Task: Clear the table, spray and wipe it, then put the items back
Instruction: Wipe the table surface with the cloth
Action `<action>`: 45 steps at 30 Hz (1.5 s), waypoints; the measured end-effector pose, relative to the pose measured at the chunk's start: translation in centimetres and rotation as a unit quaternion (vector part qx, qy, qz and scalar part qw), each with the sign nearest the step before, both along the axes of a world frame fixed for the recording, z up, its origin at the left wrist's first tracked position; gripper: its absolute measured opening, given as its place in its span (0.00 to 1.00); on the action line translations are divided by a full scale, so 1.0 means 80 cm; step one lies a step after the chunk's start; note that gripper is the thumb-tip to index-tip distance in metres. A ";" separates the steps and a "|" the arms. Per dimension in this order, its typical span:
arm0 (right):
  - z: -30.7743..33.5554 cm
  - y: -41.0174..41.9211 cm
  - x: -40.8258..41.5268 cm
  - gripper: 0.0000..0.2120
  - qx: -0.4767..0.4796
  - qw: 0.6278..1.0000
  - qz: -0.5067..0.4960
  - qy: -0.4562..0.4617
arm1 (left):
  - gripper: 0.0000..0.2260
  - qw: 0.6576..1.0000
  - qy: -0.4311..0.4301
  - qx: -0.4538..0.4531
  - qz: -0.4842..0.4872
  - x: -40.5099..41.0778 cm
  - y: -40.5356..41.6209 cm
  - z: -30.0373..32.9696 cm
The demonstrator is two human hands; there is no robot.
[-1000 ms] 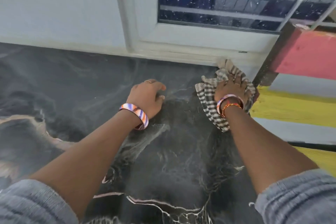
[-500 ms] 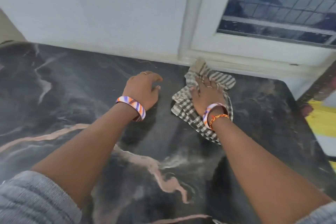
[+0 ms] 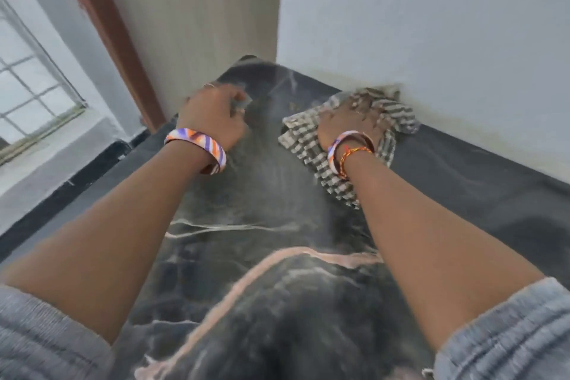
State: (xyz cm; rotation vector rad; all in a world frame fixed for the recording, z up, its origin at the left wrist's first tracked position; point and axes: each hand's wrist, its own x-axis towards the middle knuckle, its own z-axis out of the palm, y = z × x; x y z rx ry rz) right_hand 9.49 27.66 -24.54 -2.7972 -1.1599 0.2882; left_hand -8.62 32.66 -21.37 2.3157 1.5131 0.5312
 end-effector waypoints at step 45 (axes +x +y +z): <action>-0.001 -0.881 0.010 0.25 0.013 0.859 -0.507 0.062 | 0.12 0.911 0.063 0.019 -0.407 0.094 -0.605 0.010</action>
